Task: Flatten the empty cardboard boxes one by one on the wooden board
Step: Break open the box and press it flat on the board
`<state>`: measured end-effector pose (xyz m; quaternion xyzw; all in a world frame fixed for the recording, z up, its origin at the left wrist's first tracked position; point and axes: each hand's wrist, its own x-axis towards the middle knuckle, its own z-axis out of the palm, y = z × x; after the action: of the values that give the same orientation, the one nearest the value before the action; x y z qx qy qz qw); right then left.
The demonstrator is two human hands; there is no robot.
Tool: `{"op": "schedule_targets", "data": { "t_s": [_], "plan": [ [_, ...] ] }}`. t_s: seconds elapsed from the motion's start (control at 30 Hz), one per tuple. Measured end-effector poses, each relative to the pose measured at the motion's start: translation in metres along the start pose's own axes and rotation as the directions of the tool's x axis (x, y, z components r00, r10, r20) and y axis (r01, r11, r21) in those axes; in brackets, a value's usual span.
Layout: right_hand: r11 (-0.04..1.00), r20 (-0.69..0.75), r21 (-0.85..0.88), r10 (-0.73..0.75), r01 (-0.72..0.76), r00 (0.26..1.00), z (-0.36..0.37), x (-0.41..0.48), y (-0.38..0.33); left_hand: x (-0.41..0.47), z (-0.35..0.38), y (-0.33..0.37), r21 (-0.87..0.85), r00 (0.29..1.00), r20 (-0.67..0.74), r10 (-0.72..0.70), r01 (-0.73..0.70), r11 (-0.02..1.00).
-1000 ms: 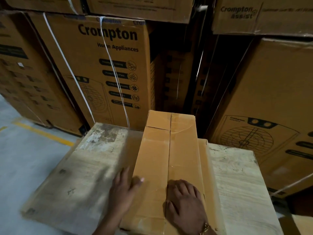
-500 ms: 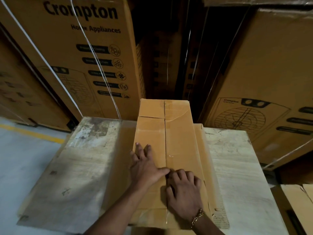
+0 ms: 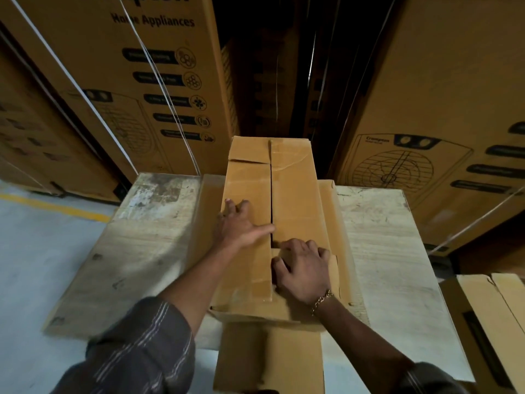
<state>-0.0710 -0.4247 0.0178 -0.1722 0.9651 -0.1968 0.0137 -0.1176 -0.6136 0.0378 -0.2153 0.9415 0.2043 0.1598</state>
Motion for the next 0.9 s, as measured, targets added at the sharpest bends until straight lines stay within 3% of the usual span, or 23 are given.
{"op": "schedule_targets", "data": {
  "t_s": [0.33, 0.6, 0.7, 0.77, 0.9],
  "plan": [
    [0.979, -0.249, 0.042, -0.182, 0.198, 0.951, -0.035, -0.042, -0.001, -0.003, -0.013, -0.001, -0.092, 0.999, -0.034, 0.005, -0.008, 0.996],
    [0.966, -0.269, -0.013, -0.253, 0.259, 0.929, -0.069, -0.135, -0.022, -0.003, -0.01, -0.009, -0.127, 1.0, -0.015, 0.014, -0.016, 0.992],
    [0.953, -0.198, -0.106, -0.3, 0.284, 0.933, -0.056, -0.172, -0.019, -0.007, 0.004, -0.007, -0.078, 0.998, -0.063, 0.01, -0.015, 0.997],
    [0.94, -0.066, -0.172, -0.309, 0.295, 0.949, -0.038, -0.19, -0.009, -0.014, 0.02, -0.005, -0.063, 0.994, -0.105, 0.015, -0.022, 0.998],
    [0.924, 0.114, -0.249, -0.27, 0.29, 0.956, -0.001, -0.208, 0.017, -0.05, 0.046, -0.003, 0.087, 0.99, -0.055, 0.127, -0.122, 0.989]
  ]
}}
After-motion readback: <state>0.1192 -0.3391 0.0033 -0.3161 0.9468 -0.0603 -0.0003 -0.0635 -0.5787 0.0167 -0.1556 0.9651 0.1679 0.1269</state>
